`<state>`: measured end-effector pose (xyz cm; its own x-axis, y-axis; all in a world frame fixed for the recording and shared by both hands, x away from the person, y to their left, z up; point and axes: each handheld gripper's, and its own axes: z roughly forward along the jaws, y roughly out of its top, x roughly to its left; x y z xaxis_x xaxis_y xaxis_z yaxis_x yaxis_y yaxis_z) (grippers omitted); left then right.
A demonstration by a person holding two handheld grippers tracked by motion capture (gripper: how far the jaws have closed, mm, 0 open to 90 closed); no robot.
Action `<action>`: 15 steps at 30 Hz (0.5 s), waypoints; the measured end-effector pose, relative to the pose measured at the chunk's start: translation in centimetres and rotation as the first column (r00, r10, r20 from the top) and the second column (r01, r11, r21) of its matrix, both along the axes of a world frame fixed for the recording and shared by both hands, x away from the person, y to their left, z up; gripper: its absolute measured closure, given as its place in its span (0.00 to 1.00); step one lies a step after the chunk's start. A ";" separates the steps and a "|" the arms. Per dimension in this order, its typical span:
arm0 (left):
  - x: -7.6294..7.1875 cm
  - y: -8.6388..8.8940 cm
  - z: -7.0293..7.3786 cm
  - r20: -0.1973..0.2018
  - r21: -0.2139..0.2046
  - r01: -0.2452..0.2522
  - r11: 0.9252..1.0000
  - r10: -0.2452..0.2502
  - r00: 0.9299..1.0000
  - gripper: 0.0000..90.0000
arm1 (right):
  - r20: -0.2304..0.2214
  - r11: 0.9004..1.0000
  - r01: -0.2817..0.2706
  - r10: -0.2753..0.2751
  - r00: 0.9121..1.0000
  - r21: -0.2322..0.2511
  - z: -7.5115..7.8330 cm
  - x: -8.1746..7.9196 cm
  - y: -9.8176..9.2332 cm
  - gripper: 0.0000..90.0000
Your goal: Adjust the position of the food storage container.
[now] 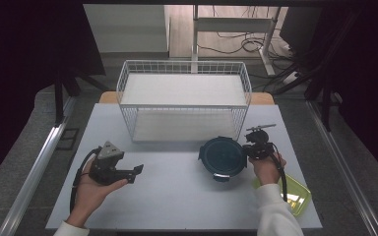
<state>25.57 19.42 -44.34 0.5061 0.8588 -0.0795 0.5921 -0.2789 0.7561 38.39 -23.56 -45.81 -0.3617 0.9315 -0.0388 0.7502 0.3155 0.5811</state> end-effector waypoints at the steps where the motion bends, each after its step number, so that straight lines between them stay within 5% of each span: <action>1: 0.0 0.0 0.0 -0.001 0.002 0.001 1.000 -0.001 1.000 0.21 | 0.000 1.000 -0.004 0.004 1.000 -0.008 0.0 0.0 0.0 0.99; 15: 0.2 -0.6 -0.2 -0.009 0.008 0.013 1.000 -0.013 1.000 0.21 | 0.006 0.999 -0.014 0.014 1.000 -0.041 0.1 -0.7 1.0 0.99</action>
<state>25.75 18.80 -44.52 0.5166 0.8527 -0.0773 0.5952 -0.2928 0.7483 37.73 -22.52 -45.76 -0.3746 0.9238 -0.0788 0.7418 0.3496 0.5723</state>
